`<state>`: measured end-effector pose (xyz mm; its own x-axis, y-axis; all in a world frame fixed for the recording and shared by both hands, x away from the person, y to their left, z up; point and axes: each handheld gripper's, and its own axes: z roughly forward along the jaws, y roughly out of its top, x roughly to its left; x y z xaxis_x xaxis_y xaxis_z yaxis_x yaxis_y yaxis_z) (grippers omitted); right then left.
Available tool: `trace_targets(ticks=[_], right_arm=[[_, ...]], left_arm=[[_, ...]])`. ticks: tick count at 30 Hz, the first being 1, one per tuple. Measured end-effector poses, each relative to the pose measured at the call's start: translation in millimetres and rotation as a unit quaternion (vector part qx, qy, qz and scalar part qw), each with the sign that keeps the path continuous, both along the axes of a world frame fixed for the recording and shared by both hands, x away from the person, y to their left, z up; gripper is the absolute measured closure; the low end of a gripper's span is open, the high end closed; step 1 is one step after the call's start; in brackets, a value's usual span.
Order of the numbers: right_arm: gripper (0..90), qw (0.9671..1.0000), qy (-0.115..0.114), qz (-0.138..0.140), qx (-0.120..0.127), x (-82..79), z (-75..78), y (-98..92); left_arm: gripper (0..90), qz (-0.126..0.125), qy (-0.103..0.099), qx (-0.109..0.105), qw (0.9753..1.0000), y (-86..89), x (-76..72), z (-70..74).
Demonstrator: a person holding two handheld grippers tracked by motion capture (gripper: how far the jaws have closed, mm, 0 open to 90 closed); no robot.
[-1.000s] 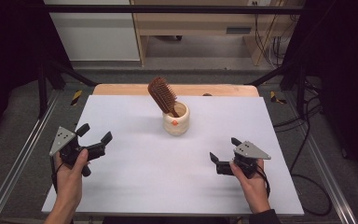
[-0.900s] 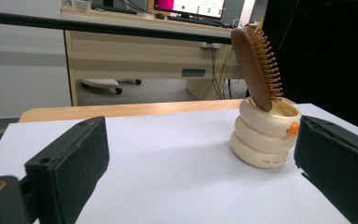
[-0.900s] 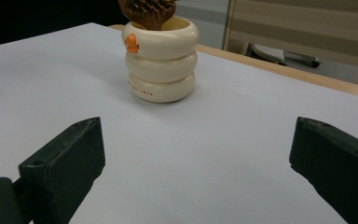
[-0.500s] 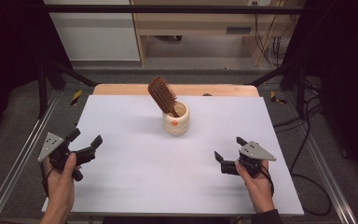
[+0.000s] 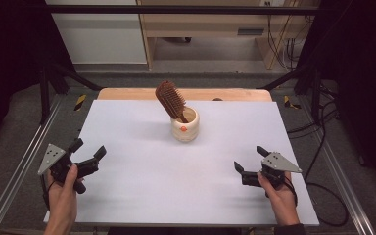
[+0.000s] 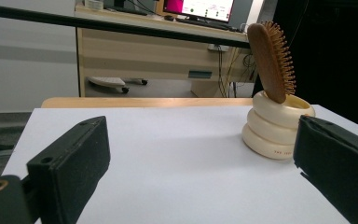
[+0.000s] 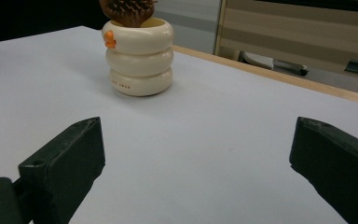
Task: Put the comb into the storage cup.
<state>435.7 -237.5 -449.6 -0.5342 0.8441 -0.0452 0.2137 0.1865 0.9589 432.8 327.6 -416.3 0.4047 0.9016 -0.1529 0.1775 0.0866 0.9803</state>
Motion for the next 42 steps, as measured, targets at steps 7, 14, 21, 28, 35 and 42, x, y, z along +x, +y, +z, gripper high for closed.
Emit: trace_targets(ticks=[7, 14, 21, 28, 35, 42], right_arm=[[3.5, 0.9999, 0.003, 0.012, 0.005, -1.0, -2.5, -4.6], [3.5, 0.9998, 0.003, 0.019, 0.006, -1.0, -3.1, -4.3], [3.5, 0.9997, 0.002, 0.024, 0.007, -1.3, -3.3, -4.0], [3.4, 0.9995, 0.001, 0.032, 0.006, -1.7, -3.8, -2.6], [3.4, 0.9993, -0.001, 0.037, 0.007, -2.0, -4.5, -1.7], [3.4, 0.9991, 0.0, 0.043, 0.009, -3.5, -6.0, -1.8]], left_arm=[[4.3, -0.01, -0.004, 0.01, 0.9999, -5.6, -4.3, -4.2], [4.2, -0.02, -0.007, 0.012, 0.9997, -11.3, -7.2, -7.9], [4.2, -0.031, -0.005, 0.014, 0.9994, -15.6, -9.7, -11.3], [4.2, -0.04, -0.002, 0.015, 0.9991, -18.8, -12.6, -15.8], [4.2, -0.05, -0.001, 0.02, 0.9986, -21.2, -15.8, -18.3], [4.2, -0.056, -0.003, 0.017, 0.9983, -24.5, -19.4, -20.7]])
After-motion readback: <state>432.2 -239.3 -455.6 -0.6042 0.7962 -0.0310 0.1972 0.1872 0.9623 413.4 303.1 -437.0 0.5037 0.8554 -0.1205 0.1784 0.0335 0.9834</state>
